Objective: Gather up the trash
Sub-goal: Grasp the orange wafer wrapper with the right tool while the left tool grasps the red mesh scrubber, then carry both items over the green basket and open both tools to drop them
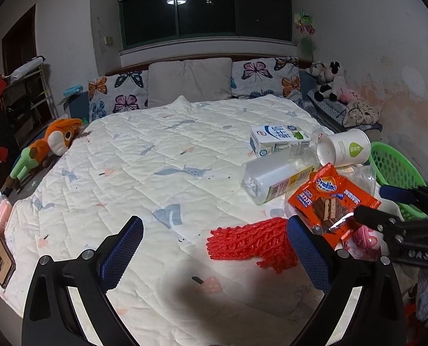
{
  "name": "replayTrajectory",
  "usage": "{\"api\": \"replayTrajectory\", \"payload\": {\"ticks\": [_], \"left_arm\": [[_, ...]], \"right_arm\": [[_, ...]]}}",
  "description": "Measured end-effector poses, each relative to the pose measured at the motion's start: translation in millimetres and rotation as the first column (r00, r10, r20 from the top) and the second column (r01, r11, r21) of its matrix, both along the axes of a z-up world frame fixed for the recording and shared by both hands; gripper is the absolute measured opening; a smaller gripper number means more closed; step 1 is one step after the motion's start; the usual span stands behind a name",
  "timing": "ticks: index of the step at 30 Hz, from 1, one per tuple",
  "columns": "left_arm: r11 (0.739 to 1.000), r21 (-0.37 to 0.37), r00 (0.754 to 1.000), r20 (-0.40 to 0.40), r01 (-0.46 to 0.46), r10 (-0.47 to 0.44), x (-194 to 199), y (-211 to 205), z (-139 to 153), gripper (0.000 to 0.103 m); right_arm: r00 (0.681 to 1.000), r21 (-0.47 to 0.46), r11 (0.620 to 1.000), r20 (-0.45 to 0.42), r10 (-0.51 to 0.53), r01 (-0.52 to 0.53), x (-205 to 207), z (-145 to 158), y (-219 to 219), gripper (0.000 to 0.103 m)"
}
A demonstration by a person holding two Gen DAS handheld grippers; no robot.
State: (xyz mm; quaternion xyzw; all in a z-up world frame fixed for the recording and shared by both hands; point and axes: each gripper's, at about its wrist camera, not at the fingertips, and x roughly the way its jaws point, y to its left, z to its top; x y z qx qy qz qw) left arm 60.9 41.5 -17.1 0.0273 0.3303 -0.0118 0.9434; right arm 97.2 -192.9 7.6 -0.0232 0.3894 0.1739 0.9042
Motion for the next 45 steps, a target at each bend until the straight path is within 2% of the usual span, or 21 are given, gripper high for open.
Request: {"api": "replayTrajectory", "payload": {"ticks": [8, 15, 19, 22, 24, 26, 28, 31, 36, 38, 45], "left_arm": [[0.993, -0.022, 0.993, -0.035, 0.116, -0.117, -1.3, -1.4, -10.6, 0.096], [0.971, 0.027, 0.971, -0.052, 0.236, -0.234, 2.6, -20.3, -21.2, 0.096], [0.965, -0.002, 0.963, -0.068, 0.263, -0.262, 11.4, -24.4, -26.8, 0.094], [0.959, -0.015, 0.956, -0.079, 0.283, -0.283, 18.2, -27.9, -31.6, 0.085], [0.957, -0.018, 0.952, -0.094, 0.291, -0.291, 24.0, -30.3, -36.5, 0.083], [0.955, -0.024, 0.948, -0.108, 0.297, -0.298, 28.4, -31.8, -39.9, 0.072], [0.951, -0.027, 0.944, -0.117, 0.308, -0.309, 31.5, -34.6, -43.2, 0.07], [0.947, -0.039, 0.938, -0.134, 0.318, -0.32, 34.5, -37.2, -47.8, 0.061], [0.943, -0.058, 0.933, -0.133, 0.328, -0.333, 34.3, -40.4, -48.5, 0.05], [0.941, -0.065, 0.932, -0.13, 0.333, -0.339, 34.2, -41.1, -47.3, 0.041], [0.938, -0.072, 0.931, -0.123, 0.338, -0.345, 30.0, -46.1, -40.8, 0.031]], "right_arm": [[0.999, 0.015, 1.0, -0.046, 0.017, -0.016, 11.3, -8.9, 6.3, 0.062], [0.996, 0.054, 0.999, -0.088, 0.01, -0.006, 15.0, -17.2, 2.4, 0.039], [0.996, 0.07, 0.998, -0.084, 0.005, 0.001, 13.0, -15.8, -0.4, 0.034], [0.997, 0.079, 0.997, -0.077, 0.003, 0.004, 11.5, -13.4, -2.5, 0.033], [0.998, 0.087, 0.996, -0.069, 0.002, 0.004, 9.5, -10.5, -4.6, 0.033], [0.998, 0.094, 0.996, -0.059, -0.001, 0.007, 8.1, -7.0, -6.0, 0.033], [0.999, 0.104, 0.995, -0.047, -0.003, 0.008, 5.8, -2.1, -8.9, 0.033], [0.999, 0.113, 0.993, -0.031, -0.007, 0.01, 3.8, 4.6, -12.6, 0.032], [1.0, 0.131, 0.991, -0.004, -0.025, 0.026, -1.1, 16.9, -25.3, 0.032], [0.999, 0.137, 0.99, 0.007, -0.037, 0.035, -2.8, 21.8, -32.5, 0.032], [0.995, 0.154, 0.984, 0.034, -0.092, 0.086, -9.7, 32.8, -67.0, 0.032]]}}
